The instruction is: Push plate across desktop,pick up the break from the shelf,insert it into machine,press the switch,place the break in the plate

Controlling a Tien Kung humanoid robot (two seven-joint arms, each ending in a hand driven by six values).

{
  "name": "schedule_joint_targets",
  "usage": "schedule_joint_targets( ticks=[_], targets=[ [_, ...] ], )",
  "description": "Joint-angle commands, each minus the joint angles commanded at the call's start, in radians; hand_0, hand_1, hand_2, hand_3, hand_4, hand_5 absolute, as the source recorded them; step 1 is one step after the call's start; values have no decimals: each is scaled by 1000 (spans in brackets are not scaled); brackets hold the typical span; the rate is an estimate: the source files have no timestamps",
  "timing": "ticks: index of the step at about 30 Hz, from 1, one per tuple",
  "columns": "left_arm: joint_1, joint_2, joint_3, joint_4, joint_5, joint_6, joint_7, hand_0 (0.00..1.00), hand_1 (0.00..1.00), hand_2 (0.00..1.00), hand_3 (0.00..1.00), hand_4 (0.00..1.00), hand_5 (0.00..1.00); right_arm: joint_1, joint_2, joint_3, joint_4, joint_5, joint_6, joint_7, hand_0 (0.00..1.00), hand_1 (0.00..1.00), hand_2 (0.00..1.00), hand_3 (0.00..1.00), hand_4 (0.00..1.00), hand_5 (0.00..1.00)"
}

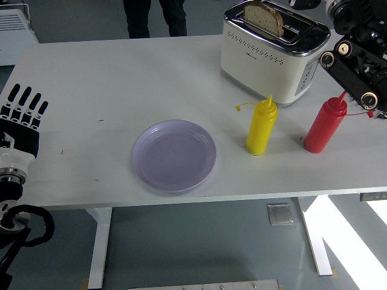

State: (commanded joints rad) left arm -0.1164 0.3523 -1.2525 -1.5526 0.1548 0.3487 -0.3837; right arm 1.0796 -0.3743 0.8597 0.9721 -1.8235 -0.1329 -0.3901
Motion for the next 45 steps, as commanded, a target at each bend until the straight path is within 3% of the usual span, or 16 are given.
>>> schedule_joint_targets(
  ticks=[1, 2, 7, 8, 13, 14, 19, 20, 25, 36, 45],
  targets=[
    [4, 0, -5, -2, 1, 0, 0, 795, 710, 683, 668, 654, 998, -20, -23, 25, 29, -19, 21, -9, 506, 686, 797, 772, 669, 179],
    [7, -1, -8, -3, 2, 0, 0, 794, 709, 682, 664, 654, 998, -42, -50, 53, 61, -39, 45, -17, 457, 596, 729, 746, 628, 172],
    [17, -3, -18, -5, 4, 1, -1, 794, 709, 682, 664, 654, 998, -152, -183, 187, 223, -47, 173, -49, 457, 596, 729, 746, 628, 172],
    [18, -4, -18, -6, 4, 1, -1, 795, 709, 681, 664, 654, 998, -173, -207, 209, 251, -35, 195, -50, 434, 563, 731, 702, 549, 148],
    [17, -6, -17, -7, 5, 1, 0, 795, 709, 681, 664, 654, 998, -271, -318, 318, 381, -5, 297, -54, 434, 563, 731, 702, 549, 148],
    [18, -6, -16, -7, 5, 1, 0, 795, 709, 680, 664, 654, 998, -285, -335, 335, 401, 4, 312, -57, 394, 496, 738, 693, 476, 107],
    [18, -8, -17, -9, 5, 2, 1, 795, 709, 680, 664, 654, 998, -370, -388, 362, 506, 85, 382, -71, 394, 496, 738, 693, 476, 107],
    [18, -8, -18, -10, 4, 2, 1, 795, 709, 680, 667, 654, 998, -378, -391, 355, 517, 100, 389, -72, 366, 450, 742, 681, 406, 76],
    [18, -9, -17, -9, 3, 2, 0, 795, 709, 680, 667, 654, 998, -386, -391, 276, 520, 163, 396, -66, 366, 450, 742, 681, 406, 76],
    [13, -10, -12, -4, -2, 1, -1, 795, 709, 680, 668, 653, 998, -310, -325, 50, 358, 222, 344, -19, 372, 450, 742, 678, 380, 55],
    [10, -10, -9, -1, -5, 1, -2, 795, 709, 680, 670, 656, 998, -255, -275, -50, 226, 229, 305, 17, 376, 455, 741, 676, 380, 49]
  ],
)
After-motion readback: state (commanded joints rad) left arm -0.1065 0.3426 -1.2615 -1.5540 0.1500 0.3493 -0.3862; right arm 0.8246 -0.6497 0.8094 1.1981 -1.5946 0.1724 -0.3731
